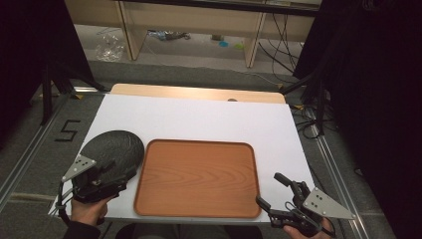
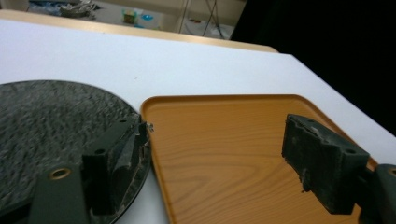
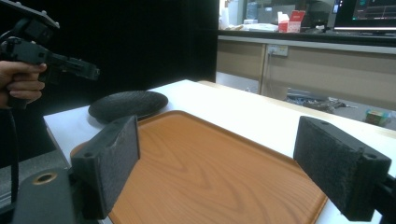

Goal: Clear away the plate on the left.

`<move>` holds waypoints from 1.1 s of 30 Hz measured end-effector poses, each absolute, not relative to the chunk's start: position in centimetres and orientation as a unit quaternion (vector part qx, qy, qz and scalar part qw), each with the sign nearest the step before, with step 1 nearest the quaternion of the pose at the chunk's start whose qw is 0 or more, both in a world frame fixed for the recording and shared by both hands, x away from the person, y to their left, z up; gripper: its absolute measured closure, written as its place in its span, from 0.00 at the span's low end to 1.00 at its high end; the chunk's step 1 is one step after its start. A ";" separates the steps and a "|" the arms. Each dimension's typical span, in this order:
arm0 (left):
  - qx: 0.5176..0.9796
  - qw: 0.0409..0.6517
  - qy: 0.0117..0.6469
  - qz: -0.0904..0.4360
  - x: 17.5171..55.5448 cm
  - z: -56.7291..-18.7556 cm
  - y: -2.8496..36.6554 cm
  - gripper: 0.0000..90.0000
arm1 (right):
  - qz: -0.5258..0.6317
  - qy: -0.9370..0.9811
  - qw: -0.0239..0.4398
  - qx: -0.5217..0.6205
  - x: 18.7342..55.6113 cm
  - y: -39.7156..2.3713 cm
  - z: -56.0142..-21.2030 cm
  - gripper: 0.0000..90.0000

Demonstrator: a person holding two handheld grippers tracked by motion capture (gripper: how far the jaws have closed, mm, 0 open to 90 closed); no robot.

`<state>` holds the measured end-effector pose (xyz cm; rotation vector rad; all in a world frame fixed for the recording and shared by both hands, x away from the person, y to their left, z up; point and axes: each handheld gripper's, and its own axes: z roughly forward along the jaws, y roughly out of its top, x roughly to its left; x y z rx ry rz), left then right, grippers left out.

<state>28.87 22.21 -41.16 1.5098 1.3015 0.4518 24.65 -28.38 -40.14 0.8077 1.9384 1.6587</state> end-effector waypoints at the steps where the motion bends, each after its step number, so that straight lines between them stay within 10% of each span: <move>1: 0.629 0.520 0.547 0.185 29.0 -41.2 22.3 0.23 | 0.603 0.705 0.229 0.295 24.6 -28.4 -40.2 0.17; 33: 0.512 0.496 0.698 0.063 31.0 -44.6 27.8 0.26 | 0.606 0.704 0.228 0.291 24.6 -28.3 -40.2 0.17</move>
